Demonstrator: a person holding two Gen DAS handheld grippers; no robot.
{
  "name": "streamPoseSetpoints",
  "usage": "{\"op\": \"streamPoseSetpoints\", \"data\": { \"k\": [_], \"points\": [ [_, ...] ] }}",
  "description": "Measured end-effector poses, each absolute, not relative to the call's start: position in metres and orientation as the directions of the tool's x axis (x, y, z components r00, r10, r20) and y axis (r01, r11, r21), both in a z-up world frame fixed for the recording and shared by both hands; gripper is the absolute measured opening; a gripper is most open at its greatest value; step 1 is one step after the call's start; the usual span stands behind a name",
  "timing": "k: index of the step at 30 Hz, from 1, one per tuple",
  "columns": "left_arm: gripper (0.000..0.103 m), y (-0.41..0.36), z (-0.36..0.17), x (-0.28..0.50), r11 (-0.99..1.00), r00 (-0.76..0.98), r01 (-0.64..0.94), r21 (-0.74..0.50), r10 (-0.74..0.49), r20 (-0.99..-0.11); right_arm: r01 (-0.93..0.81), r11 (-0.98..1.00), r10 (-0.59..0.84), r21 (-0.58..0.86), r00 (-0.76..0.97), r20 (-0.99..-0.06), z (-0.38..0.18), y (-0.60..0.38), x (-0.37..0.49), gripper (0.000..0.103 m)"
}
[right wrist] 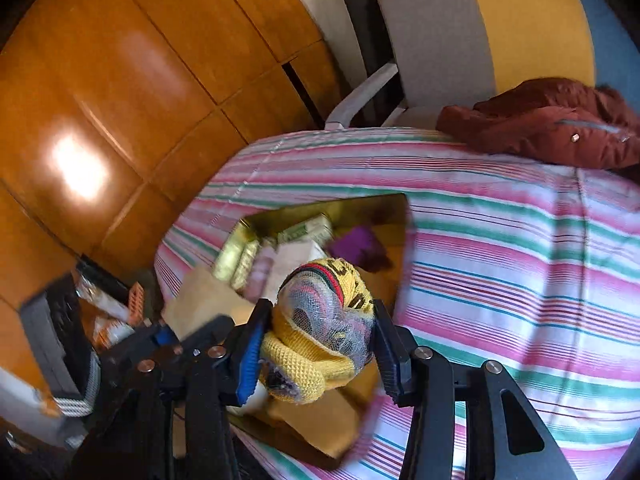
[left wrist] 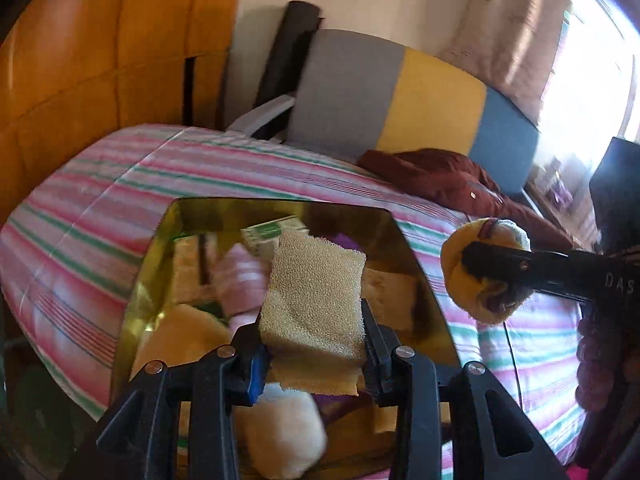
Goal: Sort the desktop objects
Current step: 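Open both tools to drop the sponge and sock into the tray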
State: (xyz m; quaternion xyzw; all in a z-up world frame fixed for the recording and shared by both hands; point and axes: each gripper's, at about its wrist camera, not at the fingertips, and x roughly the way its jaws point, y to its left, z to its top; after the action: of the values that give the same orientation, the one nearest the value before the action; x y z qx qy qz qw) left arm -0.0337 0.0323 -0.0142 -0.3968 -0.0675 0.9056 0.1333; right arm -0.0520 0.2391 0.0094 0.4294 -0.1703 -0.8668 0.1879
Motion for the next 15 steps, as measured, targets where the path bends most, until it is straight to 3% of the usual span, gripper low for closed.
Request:
{"op": "streamPoseSetpoints", "data": {
  "k": [3,5,8,12,15],
  "points": [
    [0.037,0.021,-0.02,-0.041,-0.95,-0.637,-0.174,-0.261,0.311,-0.706,0.165,-0.859,-0.487,0.484,-0.551,-0.677,0.006,0.225,-0.069,0.05],
    [0.038,0.019,-0.024,-0.044,-0.943,-0.627,-0.176,-0.281,0.328,-0.707,0.15,-0.851,-0.495,0.502,-0.544,-0.677,0.003,0.215,-0.082,0.057],
    [0.053,0.02,-0.031,-0.046,-0.93,-0.598,-0.187,-0.316,0.363,-0.714,0.122,-0.858,-0.48,0.499,-0.54,-0.692,-0.005,0.206,-0.101,0.06],
    [0.08,0.021,-0.031,-0.044,-0.917,-0.59,-0.207,-0.34,0.394,-0.704,0.086,-0.876,-0.445,0.475,-0.528,-0.723,-0.014,0.202,-0.113,0.071],
    [0.081,0.019,-0.025,-0.042,-0.914,-0.608,-0.209,-0.347,0.399,-0.687,0.079,-0.883,-0.43,0.463,-0.536,-0.727,-0.014,0.205,-0.111,0.077]
  ]
}}
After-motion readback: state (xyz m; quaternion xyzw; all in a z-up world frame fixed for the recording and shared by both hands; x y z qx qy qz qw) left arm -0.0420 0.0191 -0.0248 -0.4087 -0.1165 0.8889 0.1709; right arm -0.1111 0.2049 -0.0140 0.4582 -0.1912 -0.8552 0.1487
